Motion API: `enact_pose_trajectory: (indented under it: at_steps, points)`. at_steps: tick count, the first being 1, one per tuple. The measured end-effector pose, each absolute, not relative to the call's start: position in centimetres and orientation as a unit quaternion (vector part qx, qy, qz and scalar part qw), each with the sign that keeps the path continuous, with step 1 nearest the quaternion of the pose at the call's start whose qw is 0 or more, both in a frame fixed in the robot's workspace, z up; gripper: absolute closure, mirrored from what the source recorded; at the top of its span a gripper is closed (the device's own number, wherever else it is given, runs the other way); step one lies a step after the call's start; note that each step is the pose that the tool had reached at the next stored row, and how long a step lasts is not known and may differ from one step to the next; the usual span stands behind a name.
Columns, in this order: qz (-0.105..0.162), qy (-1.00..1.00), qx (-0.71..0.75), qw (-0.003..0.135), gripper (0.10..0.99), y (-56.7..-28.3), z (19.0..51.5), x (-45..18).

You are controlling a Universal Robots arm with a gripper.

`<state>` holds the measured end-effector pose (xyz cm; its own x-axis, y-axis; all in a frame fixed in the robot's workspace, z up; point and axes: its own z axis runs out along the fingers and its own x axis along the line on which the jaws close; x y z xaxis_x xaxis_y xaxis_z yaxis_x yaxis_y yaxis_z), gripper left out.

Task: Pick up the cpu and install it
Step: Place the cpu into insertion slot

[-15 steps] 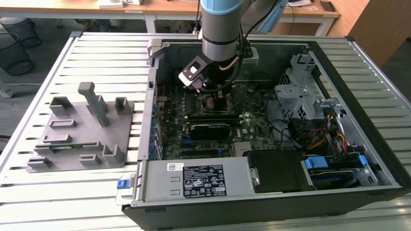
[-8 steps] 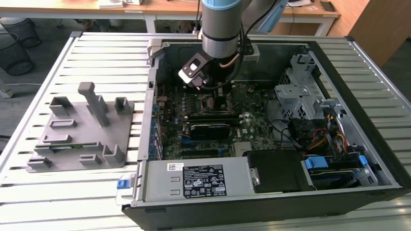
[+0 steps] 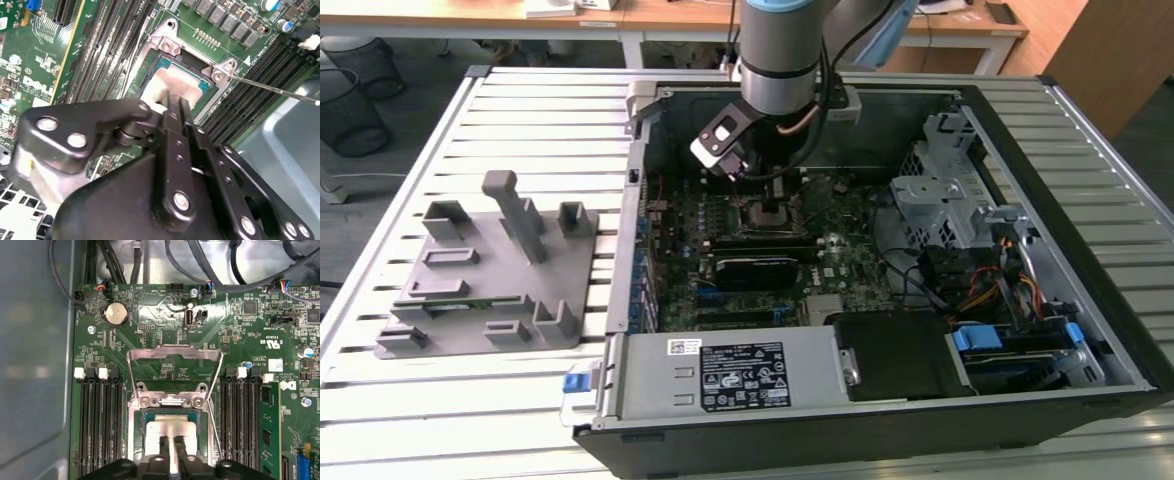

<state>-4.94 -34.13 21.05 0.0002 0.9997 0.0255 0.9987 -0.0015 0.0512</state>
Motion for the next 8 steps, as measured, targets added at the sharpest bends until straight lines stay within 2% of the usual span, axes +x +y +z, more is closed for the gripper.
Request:
enact_pose_trajectory:
  at_steps: [1, 2, 8]
  points:
    - [0.027, 0.706, 0.707, 0.009, 0.91, -34.13, 21.13, -4.94]
    - [0.027, 0.707, 0.707, 0.009, 0.965, -34.13, 21.22, -4.94]
    - [0.027, 0.706, 0.707, 0.009, 0.98, -34.13, 21.64, -4.94]
